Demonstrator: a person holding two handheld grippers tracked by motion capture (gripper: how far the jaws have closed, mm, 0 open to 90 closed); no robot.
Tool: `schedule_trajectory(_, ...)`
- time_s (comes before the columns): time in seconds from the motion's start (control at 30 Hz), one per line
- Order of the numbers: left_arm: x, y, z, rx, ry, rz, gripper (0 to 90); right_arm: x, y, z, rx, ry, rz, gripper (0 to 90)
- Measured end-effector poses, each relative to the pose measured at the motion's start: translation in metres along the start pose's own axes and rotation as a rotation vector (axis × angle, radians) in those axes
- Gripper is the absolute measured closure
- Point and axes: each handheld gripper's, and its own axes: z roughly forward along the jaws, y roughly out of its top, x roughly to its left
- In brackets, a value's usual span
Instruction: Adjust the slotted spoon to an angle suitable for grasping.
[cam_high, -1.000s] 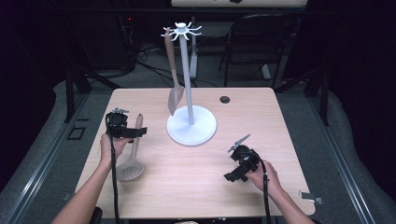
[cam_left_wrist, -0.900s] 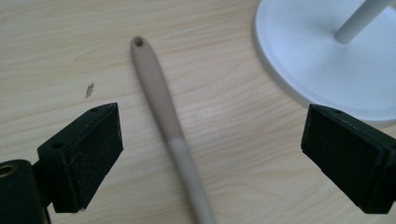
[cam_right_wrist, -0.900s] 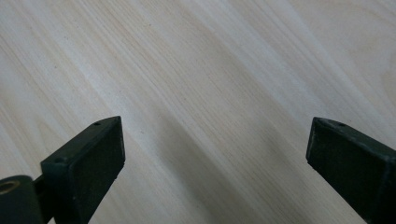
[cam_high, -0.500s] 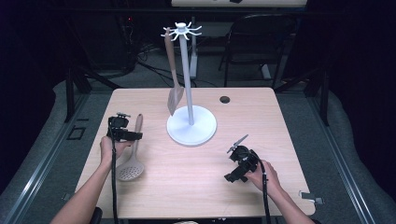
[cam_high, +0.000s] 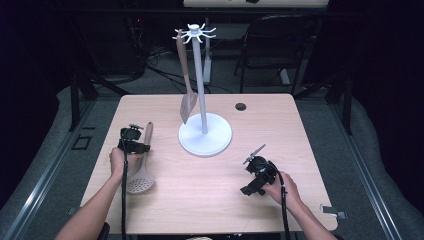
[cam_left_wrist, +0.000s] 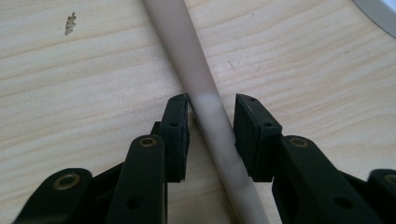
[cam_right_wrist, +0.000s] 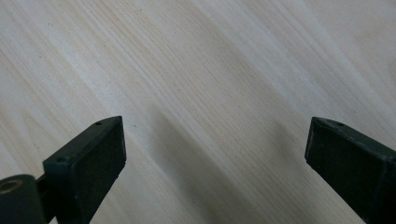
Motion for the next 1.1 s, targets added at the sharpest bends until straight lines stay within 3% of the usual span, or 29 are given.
schedule_trajectory(0.13, 0.0013, -0.0006, -0.0009, -0.002, -0.006, -0.016, 67.5, 0.0005, 0.0002, 0.0005, 0.002, 0.011, 0.001, 4.9)
schedule_trajectory(0.47, 0.0015, -0.0029, -0.0051, 0.011, -0.019, 0.001, 69.5, 0.0000, -0.0004, 0.0011, 0.012, 0.001, -0.001, 5.0)
schedule_trajectory(0.6, 0.0002, -0.0016, -0.0010, 0.022, -0.013, -0.008, 66.1, 0.0002, 0.0000, 0.0017, 0.013, 0.007, -0.003, 5.0)
schedule_trajectory(0.73, -0.0031, 0.0002, 0.0007, 0.028, 0.005, 0.019, 66.1, 0.0014, 0.0008, 0.0001, 0.004, 0.003, -0.010, 5.4)
schedule_trajectory(0.93, -0.0001, -0.0014, -0.0018, 0.020, -0.007, 0.010, 67.7, 0.0011, 0.0001, 0.0016, 0.005, 0.008, -0.007, 5.4)
schedule_trajectory(1.1, 0.0002, -0.0018, -0.0042, 0.023, -0.006, 0.028, 68.8, 0.0013, 0.0002, -0.0001, 0.002, -0.003, -0.011, 5.4)
